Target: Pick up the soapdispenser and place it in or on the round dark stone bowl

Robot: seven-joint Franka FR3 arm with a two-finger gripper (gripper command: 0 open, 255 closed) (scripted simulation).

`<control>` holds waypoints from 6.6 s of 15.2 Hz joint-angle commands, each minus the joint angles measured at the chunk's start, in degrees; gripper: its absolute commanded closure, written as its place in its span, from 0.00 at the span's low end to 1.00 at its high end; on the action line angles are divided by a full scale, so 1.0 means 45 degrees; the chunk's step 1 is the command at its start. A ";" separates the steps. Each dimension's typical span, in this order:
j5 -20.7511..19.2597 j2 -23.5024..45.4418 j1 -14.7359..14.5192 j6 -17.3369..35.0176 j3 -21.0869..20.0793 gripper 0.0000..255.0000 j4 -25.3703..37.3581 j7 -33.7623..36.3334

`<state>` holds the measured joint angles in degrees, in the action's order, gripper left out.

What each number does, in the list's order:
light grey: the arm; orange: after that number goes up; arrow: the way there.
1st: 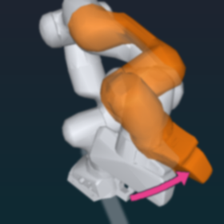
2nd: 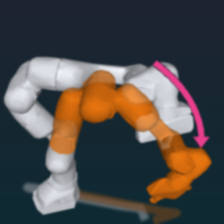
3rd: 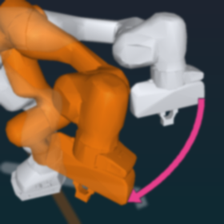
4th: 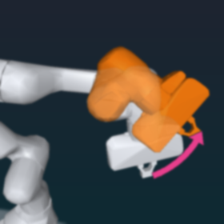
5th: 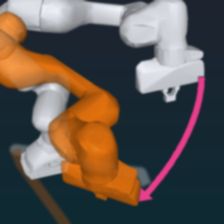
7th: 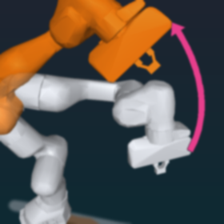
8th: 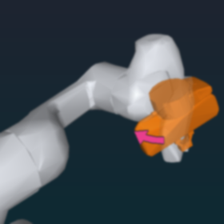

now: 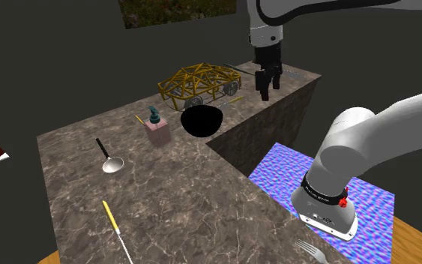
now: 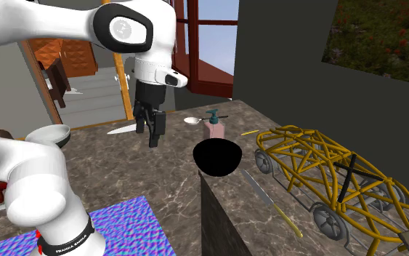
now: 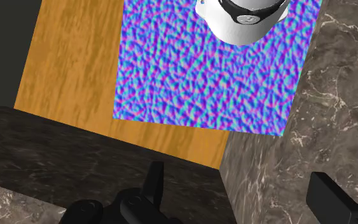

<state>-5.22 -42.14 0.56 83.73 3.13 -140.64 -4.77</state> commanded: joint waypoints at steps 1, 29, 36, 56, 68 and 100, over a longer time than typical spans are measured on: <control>0.0000 0.0000 0.0000 0.0000 0.0000 0.00 0.0000 0.0000; 0.1238 1.2042 -0.1604 0.4578 -0.2133 0.00 0.9175 0.3543; 0.0883 1.5598 -0.2172 0.3834 -0.2251 0.00 1.3919 0.4207; 0.0875 1.5656 -0.2168 0.5099 -0.2238 1.00 1.2709 0.4217; 0.0897 1.5462 -0.2175 0.4176 -0.2254 1.00 1.3440 0.4223; 0.1081 1.3778 -0.1479 -0.0227 -0.2082 1.00 1.6150 0.3364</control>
<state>-0.58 22.08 -6.86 82.38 -6.44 -65.37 11.25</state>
